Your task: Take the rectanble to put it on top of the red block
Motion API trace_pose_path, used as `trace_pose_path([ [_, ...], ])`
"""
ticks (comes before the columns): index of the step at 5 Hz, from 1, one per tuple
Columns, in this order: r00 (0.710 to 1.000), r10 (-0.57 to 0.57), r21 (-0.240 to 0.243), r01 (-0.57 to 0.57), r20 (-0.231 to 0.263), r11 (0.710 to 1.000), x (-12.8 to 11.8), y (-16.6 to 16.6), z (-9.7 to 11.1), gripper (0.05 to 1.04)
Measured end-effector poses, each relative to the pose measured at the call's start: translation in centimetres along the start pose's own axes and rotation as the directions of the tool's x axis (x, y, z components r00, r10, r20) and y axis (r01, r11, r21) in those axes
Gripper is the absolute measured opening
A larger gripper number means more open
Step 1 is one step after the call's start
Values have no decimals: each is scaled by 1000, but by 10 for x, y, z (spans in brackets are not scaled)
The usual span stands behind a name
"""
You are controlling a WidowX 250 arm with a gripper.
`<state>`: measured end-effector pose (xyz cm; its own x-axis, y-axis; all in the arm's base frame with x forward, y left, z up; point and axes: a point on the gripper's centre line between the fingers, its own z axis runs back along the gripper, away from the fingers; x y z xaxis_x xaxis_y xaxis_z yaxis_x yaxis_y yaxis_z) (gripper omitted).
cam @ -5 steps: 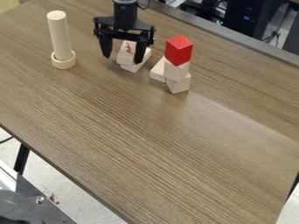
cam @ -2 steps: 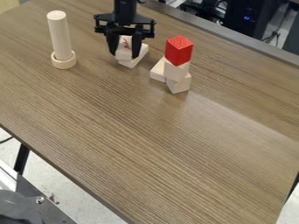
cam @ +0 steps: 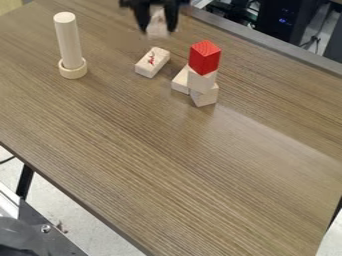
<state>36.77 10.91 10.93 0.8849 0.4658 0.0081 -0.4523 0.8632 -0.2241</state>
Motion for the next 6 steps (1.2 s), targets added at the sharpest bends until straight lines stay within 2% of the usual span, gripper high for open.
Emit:
trace_pose_path([
  [1, 999, -24, -14, 24, 40, 1000, 3, -12, 16, 547],
  [2, 998, -56, -32, 57, 23, 998, -4, -22, 23, 547],
  [3, 988, -140, -39, 143, 63, 989, -11, -41, 42, 547],
  [5, 972, -231, -26, 232, 37, 972, -43, -54, 38, 547],
  [6, 964, -264, 15, 264, 25, 964, -58, -52, 27, 547],
])
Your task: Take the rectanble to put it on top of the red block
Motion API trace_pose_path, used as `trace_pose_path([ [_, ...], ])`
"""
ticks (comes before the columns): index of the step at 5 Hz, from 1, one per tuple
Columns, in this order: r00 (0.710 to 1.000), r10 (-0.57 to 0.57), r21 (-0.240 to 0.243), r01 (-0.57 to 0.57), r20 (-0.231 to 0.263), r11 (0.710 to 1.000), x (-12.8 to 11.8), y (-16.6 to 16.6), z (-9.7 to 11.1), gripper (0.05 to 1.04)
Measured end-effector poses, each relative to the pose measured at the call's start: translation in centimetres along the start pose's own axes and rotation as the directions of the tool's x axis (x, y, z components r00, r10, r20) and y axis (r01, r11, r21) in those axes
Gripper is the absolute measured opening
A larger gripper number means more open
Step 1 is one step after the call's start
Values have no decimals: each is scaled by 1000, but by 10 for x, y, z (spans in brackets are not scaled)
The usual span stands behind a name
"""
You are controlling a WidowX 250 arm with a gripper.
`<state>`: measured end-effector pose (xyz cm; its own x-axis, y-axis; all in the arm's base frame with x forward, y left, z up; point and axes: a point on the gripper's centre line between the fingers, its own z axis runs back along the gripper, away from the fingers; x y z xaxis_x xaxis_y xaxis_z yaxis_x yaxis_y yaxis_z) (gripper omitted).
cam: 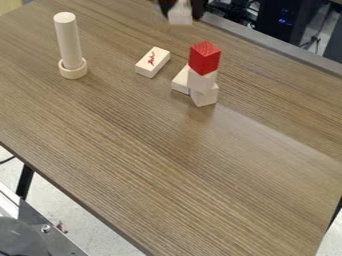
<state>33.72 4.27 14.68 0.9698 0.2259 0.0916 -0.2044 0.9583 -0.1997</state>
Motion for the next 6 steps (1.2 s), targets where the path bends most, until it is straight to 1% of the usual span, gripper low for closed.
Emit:
trace_pose_path([
  [2, 999, -44, 40, 44, 1, 998, -11, -5, -16, 547],
  [3, 998, -67, 54, 66, 13, 996, -10, -13, -19, 547],
  [4, 998, -67, 76, 67, 7, 995, -4, -21, -28, 547],
  [5, 998, -68, 86, 67, 7, 994, 4, -26, -34, 547],
  [6, 998, -58, 91, 57, 11, 994, 9, -25, -36, 547],
])
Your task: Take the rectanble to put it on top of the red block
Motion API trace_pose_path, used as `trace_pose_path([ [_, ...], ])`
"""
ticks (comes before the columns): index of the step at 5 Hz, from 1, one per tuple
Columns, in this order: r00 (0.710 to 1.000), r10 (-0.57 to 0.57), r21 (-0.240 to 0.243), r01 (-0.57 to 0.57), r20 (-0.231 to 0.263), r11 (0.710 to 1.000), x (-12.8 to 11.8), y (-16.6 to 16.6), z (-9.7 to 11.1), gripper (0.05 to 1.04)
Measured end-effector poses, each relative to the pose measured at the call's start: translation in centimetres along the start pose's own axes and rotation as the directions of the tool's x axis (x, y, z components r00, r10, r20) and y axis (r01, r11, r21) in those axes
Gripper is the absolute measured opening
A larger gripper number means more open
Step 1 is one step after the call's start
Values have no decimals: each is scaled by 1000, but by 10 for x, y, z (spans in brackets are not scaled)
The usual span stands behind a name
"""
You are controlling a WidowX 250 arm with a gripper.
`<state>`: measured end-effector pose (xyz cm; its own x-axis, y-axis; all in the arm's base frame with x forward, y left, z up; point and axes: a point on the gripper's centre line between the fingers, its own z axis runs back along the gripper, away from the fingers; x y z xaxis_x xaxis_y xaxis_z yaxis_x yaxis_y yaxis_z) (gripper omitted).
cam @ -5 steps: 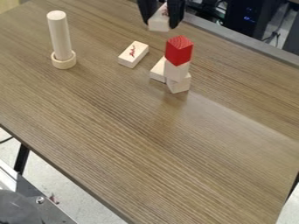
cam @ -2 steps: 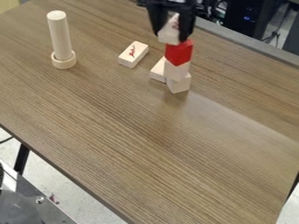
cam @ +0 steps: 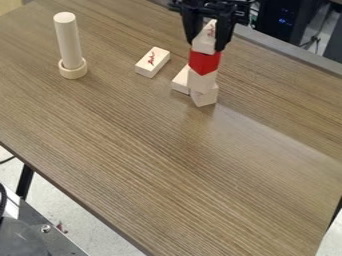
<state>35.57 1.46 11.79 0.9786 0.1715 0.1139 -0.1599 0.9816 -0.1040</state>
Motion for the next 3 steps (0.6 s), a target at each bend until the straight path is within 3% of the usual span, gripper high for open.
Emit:
trace_pose_path([
  [3, 1000, 12, -8, -12, 0, 1000, 2, 1, 3, 547],
])
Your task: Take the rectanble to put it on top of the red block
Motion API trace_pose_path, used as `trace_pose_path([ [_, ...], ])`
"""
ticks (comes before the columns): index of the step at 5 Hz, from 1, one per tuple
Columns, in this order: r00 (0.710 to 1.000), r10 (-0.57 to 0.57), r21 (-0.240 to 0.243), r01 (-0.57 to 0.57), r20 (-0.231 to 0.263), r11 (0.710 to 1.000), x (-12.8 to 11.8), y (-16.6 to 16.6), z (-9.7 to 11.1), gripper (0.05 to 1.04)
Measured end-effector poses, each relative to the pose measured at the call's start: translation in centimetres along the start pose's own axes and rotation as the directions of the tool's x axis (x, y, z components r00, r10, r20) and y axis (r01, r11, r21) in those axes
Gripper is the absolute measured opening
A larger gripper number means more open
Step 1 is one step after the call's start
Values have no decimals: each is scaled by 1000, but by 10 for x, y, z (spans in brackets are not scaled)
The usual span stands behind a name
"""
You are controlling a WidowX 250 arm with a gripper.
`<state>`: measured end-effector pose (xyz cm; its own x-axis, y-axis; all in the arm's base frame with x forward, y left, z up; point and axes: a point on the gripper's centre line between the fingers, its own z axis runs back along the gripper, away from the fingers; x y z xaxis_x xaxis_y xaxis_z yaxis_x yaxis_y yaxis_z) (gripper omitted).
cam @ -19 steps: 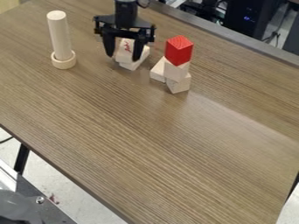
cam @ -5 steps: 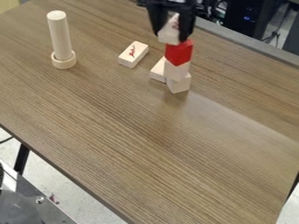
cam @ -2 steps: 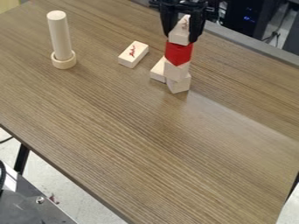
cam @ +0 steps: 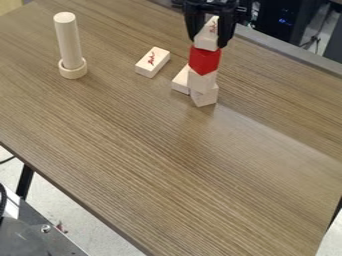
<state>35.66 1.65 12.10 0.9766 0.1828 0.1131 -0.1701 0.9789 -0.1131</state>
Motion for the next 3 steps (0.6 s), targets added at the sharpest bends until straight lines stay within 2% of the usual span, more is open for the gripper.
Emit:
trace_pose_path([
  [2, 1000, 1, 8, -1, 3, 1000, -9, 10, 2, 547],
  [3, 1000, 0, 29, 0, -7, 1000, -14, 16, -1, 547],
])
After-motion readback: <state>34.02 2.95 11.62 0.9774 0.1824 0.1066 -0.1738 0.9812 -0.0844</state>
